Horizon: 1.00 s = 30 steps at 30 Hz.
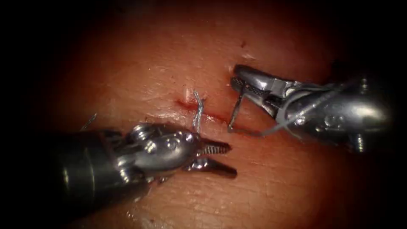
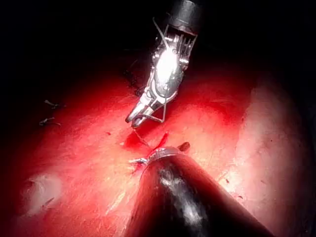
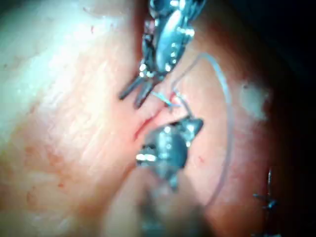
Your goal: Wound Closure
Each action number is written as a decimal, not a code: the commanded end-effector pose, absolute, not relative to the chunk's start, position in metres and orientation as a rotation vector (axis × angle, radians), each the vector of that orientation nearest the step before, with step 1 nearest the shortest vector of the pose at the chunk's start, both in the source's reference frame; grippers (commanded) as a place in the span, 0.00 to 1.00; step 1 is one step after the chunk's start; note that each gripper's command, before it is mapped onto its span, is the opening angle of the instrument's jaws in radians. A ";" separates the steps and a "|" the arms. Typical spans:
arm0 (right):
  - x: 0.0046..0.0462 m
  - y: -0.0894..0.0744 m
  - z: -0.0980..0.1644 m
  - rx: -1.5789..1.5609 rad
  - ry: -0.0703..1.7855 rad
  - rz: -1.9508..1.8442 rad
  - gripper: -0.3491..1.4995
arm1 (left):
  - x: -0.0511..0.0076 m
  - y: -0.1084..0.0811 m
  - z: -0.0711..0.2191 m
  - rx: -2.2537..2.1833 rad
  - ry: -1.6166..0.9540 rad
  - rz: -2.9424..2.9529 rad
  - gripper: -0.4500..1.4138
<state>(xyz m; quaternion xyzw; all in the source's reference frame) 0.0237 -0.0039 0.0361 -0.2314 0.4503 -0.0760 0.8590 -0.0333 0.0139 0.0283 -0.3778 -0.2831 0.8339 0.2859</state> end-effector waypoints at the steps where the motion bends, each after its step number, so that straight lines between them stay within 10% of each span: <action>1: 0.0244 -0.004 0.036 -0.484 0.950 -0.164 0.00 | -0.0339 0.014 0.029 -1.012 -0.755 2.230 0.41; 30: 0.0217 0.001 0.037 -0.265 1.073 0.199 0.00 | -0.0328 0.014 0.032 -0.980 -0.751 2.222 0.38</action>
